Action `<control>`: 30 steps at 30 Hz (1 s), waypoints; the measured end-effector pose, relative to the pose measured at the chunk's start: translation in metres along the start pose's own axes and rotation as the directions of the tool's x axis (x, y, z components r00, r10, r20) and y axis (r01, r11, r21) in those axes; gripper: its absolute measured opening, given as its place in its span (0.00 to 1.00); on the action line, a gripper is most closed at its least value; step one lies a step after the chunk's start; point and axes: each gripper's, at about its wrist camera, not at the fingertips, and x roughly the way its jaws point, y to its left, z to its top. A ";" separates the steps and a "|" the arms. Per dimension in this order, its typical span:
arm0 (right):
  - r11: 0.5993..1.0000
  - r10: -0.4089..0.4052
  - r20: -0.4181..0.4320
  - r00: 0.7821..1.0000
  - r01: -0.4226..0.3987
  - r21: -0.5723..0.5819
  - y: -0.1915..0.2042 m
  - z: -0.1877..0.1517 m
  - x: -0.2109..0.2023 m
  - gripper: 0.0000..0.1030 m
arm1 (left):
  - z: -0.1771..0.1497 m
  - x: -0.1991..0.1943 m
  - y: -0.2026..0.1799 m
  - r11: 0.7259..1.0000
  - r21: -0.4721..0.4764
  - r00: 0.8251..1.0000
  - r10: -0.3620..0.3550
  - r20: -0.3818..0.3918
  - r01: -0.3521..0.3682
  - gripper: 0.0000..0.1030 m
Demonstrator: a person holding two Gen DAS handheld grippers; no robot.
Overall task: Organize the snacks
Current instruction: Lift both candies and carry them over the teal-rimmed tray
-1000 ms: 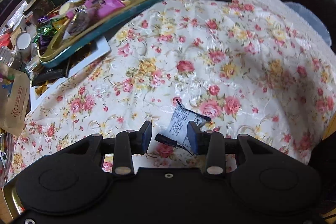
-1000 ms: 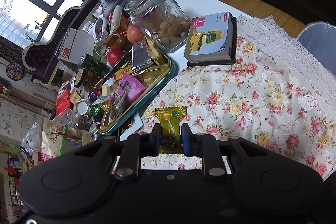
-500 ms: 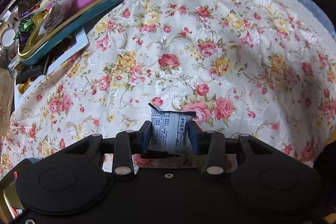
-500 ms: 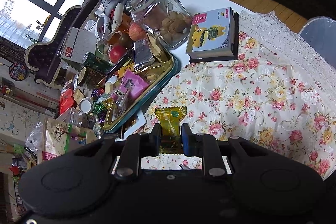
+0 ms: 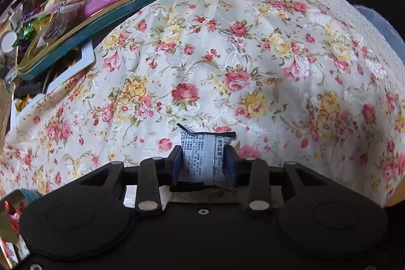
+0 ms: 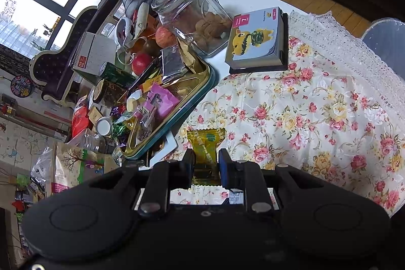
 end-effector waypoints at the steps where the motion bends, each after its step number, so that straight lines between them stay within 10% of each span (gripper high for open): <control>1: 1.000 -0.001 0.001 1.000 0.001 0.000 0.000 0.000 0.000 0.22 | 0.001 0.000 0.002 1.000 -0.024 1.000 -0.004 -0.004 0.004 0.43; 11: 1.000 -0.005 0.025 1.000 0.005 0.008 -0.002 0.004 -0.003 0.22 | 0.014 -0.037 0.045 0.963 -0.268 0.998 0.024 0.050 -0.010 0.41; 30: 0.997 -0.037 0.015 0.999 0.038 -0.066 0.020 -0.011 0.011 0.22 | 0.002 -0.151 0.223 0.748 -0.630 0.958 0.287 0.021 -0.210 0.41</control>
